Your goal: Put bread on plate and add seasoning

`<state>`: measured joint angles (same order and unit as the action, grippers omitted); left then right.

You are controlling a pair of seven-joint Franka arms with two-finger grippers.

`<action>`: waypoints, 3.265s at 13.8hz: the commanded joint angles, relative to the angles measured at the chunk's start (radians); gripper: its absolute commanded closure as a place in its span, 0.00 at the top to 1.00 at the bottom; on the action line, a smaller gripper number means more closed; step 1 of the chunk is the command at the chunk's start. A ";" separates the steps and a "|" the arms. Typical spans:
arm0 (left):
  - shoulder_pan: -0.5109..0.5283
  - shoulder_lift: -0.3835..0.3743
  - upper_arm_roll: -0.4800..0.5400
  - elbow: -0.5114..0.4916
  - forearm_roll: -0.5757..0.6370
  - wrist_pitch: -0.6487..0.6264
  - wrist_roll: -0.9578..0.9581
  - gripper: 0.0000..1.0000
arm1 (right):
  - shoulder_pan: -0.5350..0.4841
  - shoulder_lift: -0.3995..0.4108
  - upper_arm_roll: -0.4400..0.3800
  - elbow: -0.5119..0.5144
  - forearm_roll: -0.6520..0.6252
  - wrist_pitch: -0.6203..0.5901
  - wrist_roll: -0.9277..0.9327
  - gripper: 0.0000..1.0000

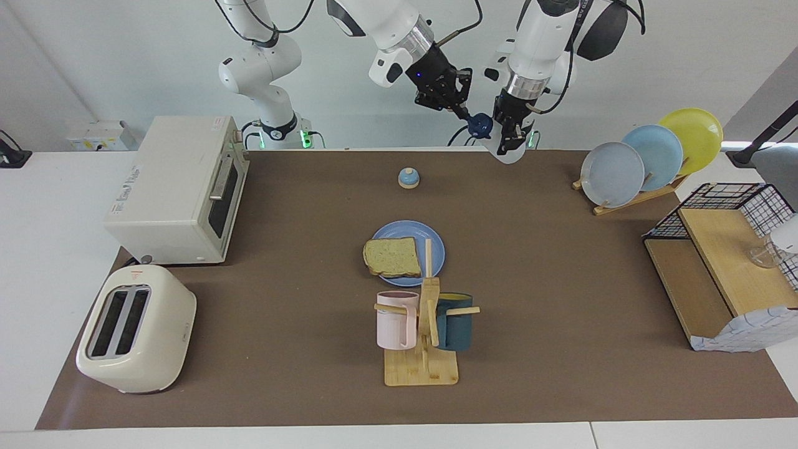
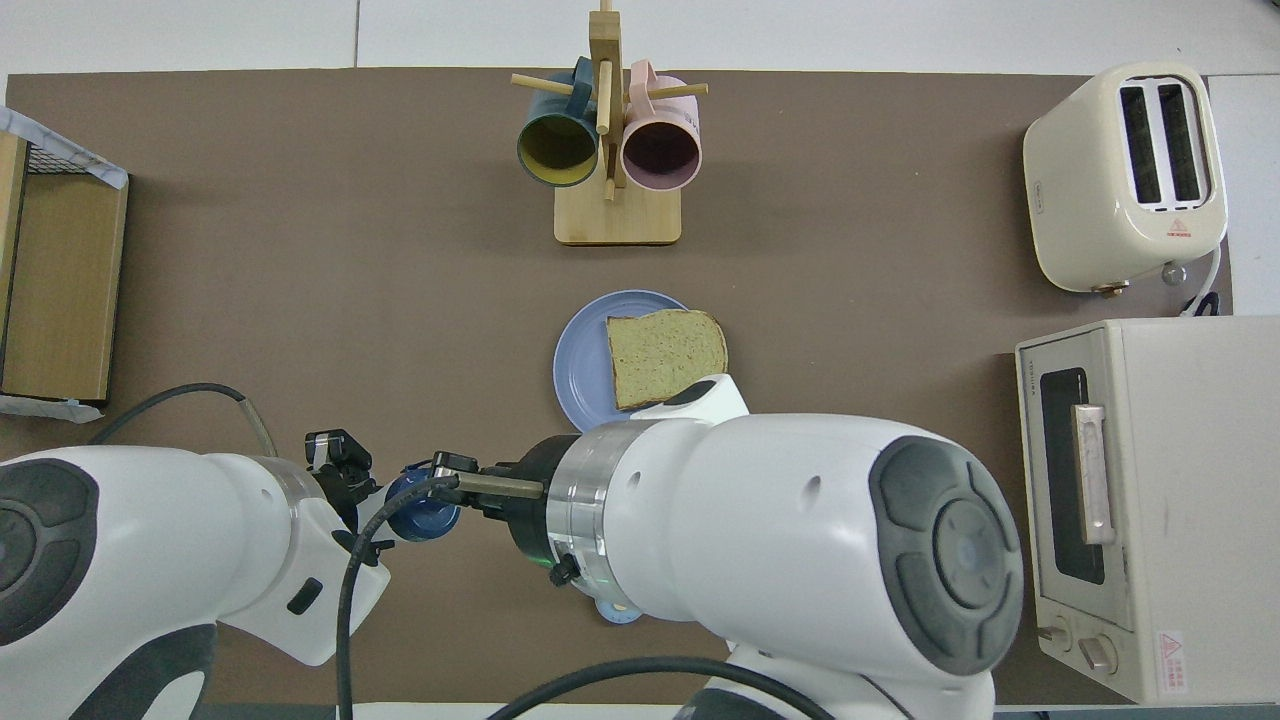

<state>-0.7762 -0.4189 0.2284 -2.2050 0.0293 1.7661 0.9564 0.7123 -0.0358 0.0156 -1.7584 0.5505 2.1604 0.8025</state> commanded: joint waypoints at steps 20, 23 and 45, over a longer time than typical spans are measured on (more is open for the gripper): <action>0.003 0.000 -0.004 -0.015 0.049 0.030 -0.045 0.00 | -0.183 -0.016 -0.008 -0.042 0.049 0.012 -0.017 1.00; 0.000 0.003 -0.006 -0.012 0.084 0.036 -0.070 0.00 | -0.244 -0.029 -0.009 -0.076 0.045 -0.016 -0.054 1.00; -0.163 0.836 -0.116 0.571 0.487 -0.270 -0.484 0.00 | -0.780 0.042 0.004 0.149 -0.489 -0.530 -0.769 1.00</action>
<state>-0.9269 0.3731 0.0973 -1.7016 0.4647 1.5697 0.4811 -0.0477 -0.0053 0.0031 -1.6361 0.0762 1.6536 0.0480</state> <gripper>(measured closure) 0.568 0.000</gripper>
